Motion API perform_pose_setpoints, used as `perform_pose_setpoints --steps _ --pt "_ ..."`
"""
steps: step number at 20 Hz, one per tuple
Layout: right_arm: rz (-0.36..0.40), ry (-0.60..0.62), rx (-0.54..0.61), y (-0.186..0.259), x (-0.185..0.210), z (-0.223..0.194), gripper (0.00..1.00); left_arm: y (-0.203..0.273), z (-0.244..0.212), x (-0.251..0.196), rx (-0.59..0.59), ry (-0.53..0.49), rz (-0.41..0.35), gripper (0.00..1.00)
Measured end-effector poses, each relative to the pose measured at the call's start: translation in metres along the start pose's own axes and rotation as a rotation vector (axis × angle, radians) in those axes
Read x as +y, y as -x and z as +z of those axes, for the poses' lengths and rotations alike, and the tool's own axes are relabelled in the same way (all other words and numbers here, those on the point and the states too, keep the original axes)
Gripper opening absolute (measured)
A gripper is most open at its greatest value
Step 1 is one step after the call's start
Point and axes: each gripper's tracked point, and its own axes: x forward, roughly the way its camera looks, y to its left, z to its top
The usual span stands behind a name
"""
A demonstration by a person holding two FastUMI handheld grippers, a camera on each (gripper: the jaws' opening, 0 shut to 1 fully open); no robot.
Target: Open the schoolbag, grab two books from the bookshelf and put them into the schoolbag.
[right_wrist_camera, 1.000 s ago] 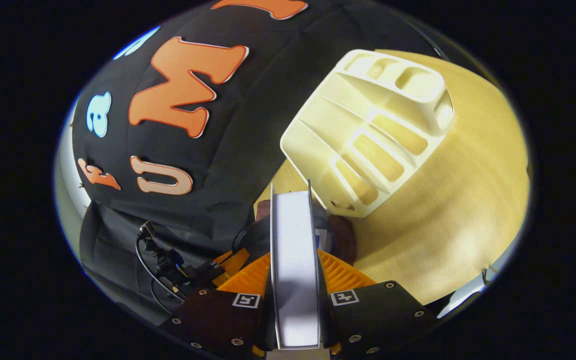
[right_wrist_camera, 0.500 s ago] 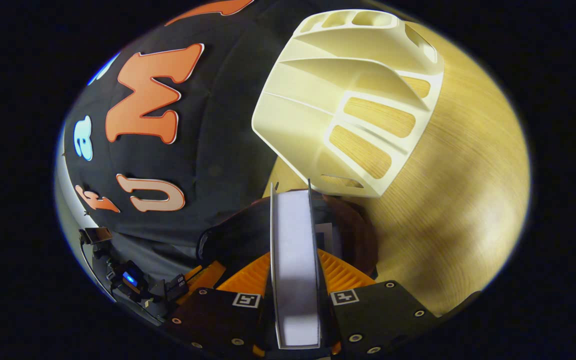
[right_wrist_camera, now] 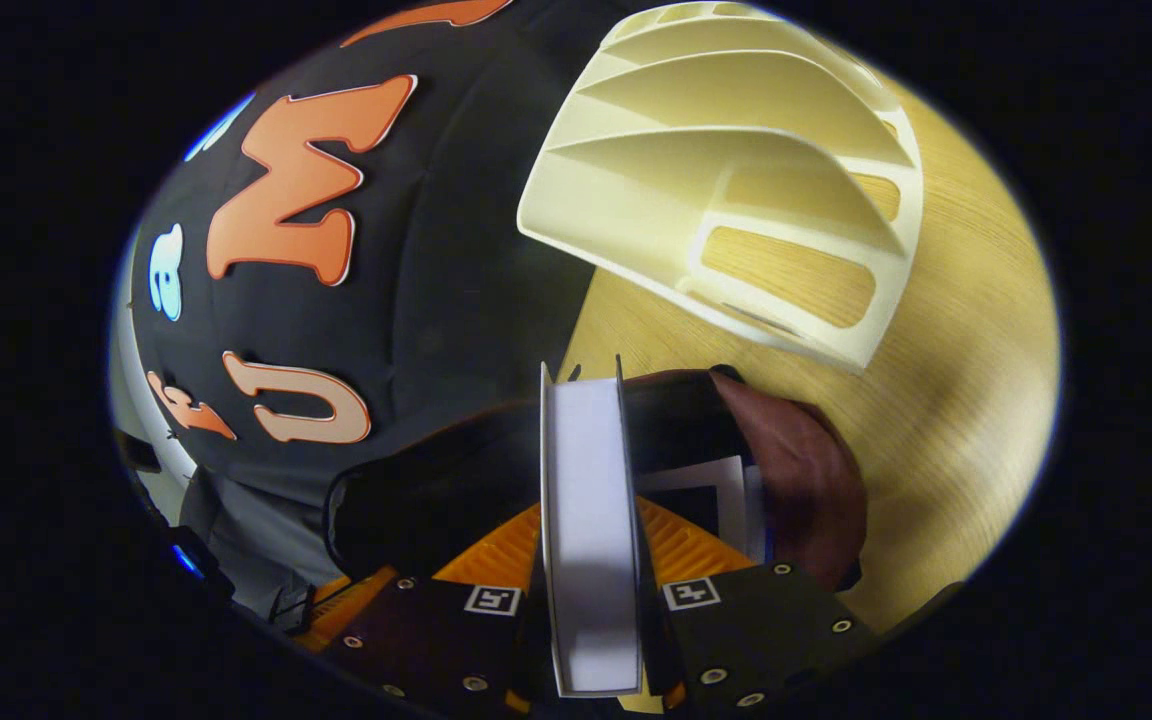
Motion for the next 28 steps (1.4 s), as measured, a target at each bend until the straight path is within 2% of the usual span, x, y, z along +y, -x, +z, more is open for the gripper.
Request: perform_pose_setpoints --steps 1,2,6,8,10,11,12,13,15,16,17,22,25,26,28 --pt "-0.002 0.010 -0.006 -0.006 0.002 -0.002 0.48 0.002 0.003 0.000 -0.005 -0.004 0.003 0.01" --pt "-0.015 0.019 -0.009 -0.010 0.001 -0.004 0.36 0.001 0.003 0.000 -0.007 -0.008 0.009 0.00" --pt "-0.099 0.059 0.048 -0.013 -0.019 -0.024 0.41 0.000 -0.001 0.000 -0.006 -0.002 0.000 0.01" --pt "-0.166 0.084 0.093 -0.009 -0.036 -0.030 0.53 -0.003 -0.005 0.001 -0.001 0.002 -0.003 0.00" --pt "-0.236 0.090 0.120 -0.002 -0.055 -0.032 0.70 -0.002 -0.007 -0.001 -0.006 0.010 -0.011 0.01" --pt "-0.267 0.095 0.125 0.001 -0.062 -0.031 0.86 -0.003 -0.008 -0.001 -0.009 0.014 -0.015 0.09" --pt "-0.290 0.097 0.138 0.006 -0.066 -0.029 0.92 -0.002 -0.009 -0.001 -0.011 0.018 -0.017 0.01" --pt "-0.309 0.101 0.157 0.010 -0.068 -0.029 0.97 -0.004 -0.010 -0.001 -0.014 0.022 -0.019 0.01" --pt "-0.325 0.112 0.187 0.017 -0.071 -0.024 0.97 -0.002 -0.012 -0.002 -0.019 0.032 -0.021 0.00" --pt "-0.326 0.122 0.201 0.022 -0.070 -0.020 0.97 -0.002 -0.013 -0.001 -0.023 0.039 -0.022 0.09" --pt "-0.330 0.140 0.211 0.029 -0.069 -0.017 0.97 -0.002 -0.014 -0.002 -0.024 0.047 -0.027 0.00" --pt "-0.333 0.215 0.226 0.084 -0.070 0.015 0.97 0.000 -0.017 -0.003 -0.040 0.083 -0.017 0.01" --pt "-0.365 0.261 0.208 0.121 -0.081 0.039 0.97 -0.002 -0.022 -0.012 -0.026 0.122 -0.050 0.04" --pt "-0.375 0.275 0.199 0.132 -0.084 0.047 0.97 -0.003 -0.023 -0.020 -0.028 0.138 -0.075 0.00" --pt "-0.393 0.299 0.187 0.154 -0.089 0.066 0.97 -0.003 -0.028 -0.026 -0.022 0.152 -0.078 0.50"
